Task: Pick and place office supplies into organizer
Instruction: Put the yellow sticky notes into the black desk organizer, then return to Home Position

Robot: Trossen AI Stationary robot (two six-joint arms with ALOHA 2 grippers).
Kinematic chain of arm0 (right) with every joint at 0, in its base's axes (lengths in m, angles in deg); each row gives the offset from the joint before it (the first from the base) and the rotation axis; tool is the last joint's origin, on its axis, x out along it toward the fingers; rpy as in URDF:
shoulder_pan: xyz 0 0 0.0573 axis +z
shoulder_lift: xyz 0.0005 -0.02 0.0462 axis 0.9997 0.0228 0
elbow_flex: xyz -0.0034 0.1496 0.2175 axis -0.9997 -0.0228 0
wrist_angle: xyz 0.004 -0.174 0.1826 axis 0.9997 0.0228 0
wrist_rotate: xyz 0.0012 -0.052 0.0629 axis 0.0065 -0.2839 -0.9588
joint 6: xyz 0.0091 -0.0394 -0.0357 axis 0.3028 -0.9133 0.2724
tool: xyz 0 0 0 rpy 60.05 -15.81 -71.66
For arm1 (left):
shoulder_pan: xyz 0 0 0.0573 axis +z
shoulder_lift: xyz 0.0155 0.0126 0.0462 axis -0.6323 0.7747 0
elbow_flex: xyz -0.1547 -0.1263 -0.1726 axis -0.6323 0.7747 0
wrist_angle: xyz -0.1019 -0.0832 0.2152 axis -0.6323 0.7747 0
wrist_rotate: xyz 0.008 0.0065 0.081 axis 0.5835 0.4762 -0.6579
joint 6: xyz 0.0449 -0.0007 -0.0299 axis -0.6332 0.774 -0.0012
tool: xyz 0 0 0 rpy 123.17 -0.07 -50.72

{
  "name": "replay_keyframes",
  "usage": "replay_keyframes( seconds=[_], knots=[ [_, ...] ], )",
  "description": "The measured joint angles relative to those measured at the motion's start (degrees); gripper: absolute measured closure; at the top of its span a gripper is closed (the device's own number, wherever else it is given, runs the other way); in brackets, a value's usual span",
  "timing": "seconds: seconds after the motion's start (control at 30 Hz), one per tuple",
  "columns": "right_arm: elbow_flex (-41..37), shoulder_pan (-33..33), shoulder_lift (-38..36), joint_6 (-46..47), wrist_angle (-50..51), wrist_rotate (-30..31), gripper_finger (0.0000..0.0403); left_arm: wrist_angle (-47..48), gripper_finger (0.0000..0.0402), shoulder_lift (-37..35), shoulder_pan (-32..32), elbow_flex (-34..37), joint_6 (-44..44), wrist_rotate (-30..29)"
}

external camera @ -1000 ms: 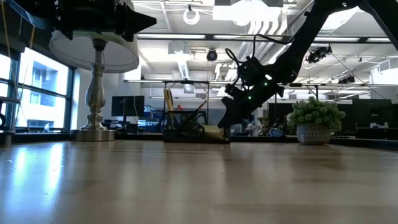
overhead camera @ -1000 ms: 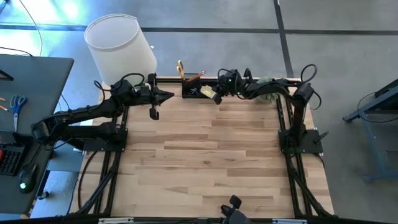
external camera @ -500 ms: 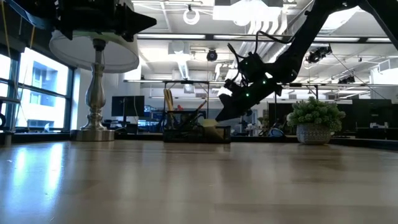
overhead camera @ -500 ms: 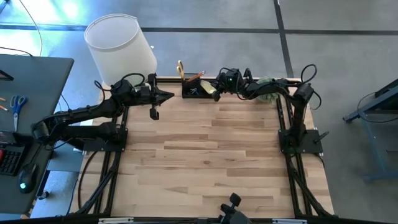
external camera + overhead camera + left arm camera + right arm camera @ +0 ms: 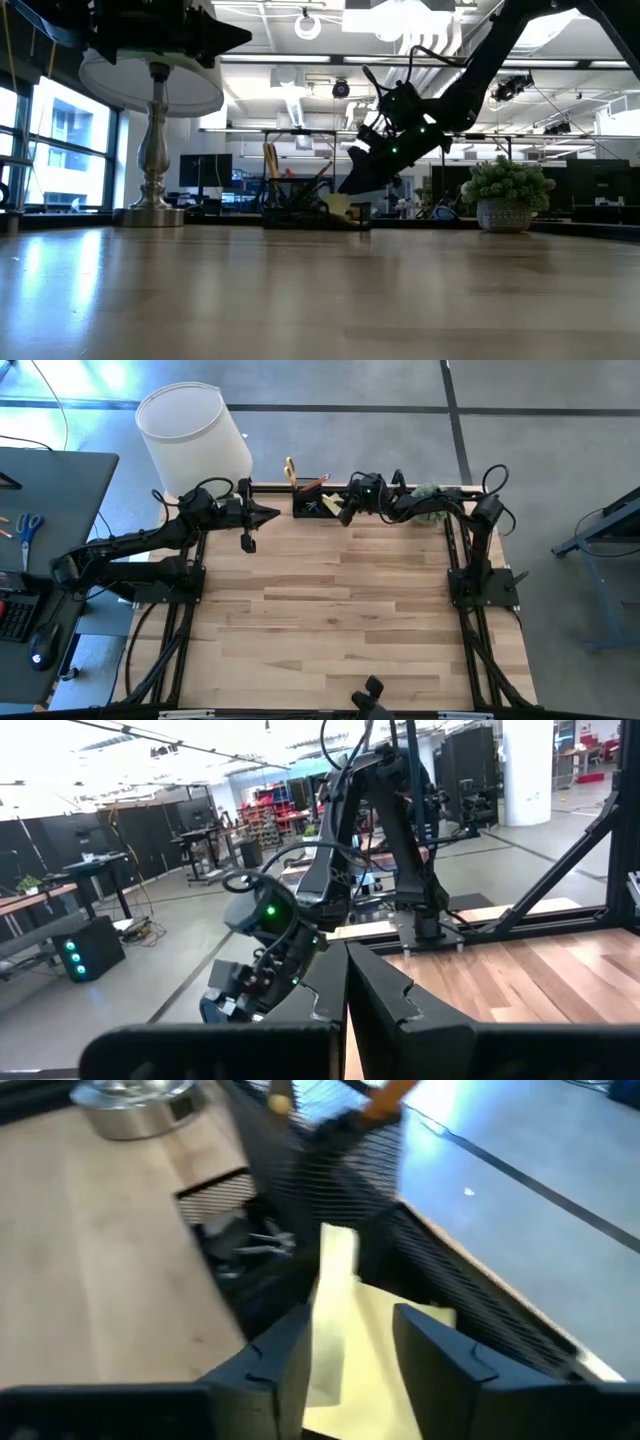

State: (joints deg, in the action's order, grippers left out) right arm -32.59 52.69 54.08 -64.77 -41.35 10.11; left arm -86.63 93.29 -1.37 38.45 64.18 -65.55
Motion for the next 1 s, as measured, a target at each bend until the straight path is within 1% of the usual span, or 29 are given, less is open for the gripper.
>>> replay_keyframes(
  seconds=[0.17,0.3,0.37,0.47,0.57,0.63,0.7,0.77,1.0],
  knots=[
    [0.00,2.38,-1.33,-0.09,0.79,-0.79,0.0239,0.69,0.0401,0.02,0.00,0.00,-0.01,0.00],
    [0.02,4.95,-2.64,1.77,4.69,0.01,0.0234,1.04,0.0401,0.02,0.01,0.00,0.01,0.00],
    [0.02,6.32,-2.96,2.60,8.18,1.61,0.0238,1.06,0.0401,0.02,0.00,0.00,0.03,0.00],
    [0.02,8.48,-2.95,2.51,12.49,6.74,0.0247,1.08,0.0401,0.02,0.00,0.00,0.06,0.02],
    [0.02,10.00,-2.94,0.94,13.92,12.96,0.0260,1.06,0.0401,0.02,0.00,0.00,0.08,0.02],
    [0.02,10.50,-2.94,-0.21,13.30,14.97,0.0268,1.02,0.0401,0.02,0.00,0.00,0.11,0.02],
    [0.02,10.59,-2.94,-0.40,11.84,14.94,0.0276,1.00,0.0401,0.02,0.00,0.00,0.21,0.02],
    [0.02,10.53,-2.94,-0.48,11.10,13.68,0.0283,0.99,0.0401,0.02,0.00,0.00,0.21,0.02],
    [0.02,10.53,-2.95,-0.98,11.33,12.25,0.0311,0.95,0.0401,0.02,0.00,0.00,0.19,0.02]
  ],
)
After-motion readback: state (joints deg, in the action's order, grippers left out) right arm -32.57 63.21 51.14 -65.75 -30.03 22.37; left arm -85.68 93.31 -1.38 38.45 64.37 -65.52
